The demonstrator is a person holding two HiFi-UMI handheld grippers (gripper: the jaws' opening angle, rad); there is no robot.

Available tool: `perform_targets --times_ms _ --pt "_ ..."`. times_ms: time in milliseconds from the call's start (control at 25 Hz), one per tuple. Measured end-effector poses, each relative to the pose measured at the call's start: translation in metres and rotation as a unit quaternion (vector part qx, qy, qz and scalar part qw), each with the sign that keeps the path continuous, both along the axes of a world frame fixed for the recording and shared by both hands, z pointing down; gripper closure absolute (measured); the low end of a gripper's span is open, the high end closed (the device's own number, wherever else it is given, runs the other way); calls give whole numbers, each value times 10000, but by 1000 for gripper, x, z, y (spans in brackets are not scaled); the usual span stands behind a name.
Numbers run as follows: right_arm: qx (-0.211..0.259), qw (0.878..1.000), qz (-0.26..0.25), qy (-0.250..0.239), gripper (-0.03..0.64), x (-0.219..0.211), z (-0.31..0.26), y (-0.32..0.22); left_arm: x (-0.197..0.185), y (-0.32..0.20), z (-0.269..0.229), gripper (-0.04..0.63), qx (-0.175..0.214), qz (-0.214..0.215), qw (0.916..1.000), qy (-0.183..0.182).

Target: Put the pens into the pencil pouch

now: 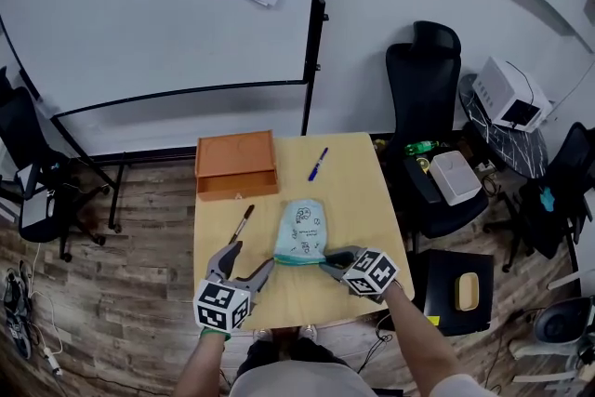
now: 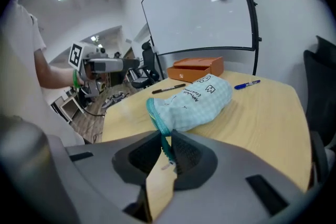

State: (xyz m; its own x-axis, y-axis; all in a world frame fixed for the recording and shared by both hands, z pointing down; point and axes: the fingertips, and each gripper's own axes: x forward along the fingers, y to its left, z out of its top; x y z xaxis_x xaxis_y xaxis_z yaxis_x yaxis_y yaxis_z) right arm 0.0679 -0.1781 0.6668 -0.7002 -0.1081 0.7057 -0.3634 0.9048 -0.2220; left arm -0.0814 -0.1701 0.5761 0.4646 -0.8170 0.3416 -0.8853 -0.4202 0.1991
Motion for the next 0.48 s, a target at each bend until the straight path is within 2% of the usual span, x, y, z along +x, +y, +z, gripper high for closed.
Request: perform_targets --times_ms 200,480 --pt "-545 9923 633 -917 563 -12 -35 -4 -12 -5 -11 273 161 -35 9999 -4" --pt "-776 9652 1454 -2032 566 -16 -88 -20 -24 -18 -27 273 370 -16 9993 -43"
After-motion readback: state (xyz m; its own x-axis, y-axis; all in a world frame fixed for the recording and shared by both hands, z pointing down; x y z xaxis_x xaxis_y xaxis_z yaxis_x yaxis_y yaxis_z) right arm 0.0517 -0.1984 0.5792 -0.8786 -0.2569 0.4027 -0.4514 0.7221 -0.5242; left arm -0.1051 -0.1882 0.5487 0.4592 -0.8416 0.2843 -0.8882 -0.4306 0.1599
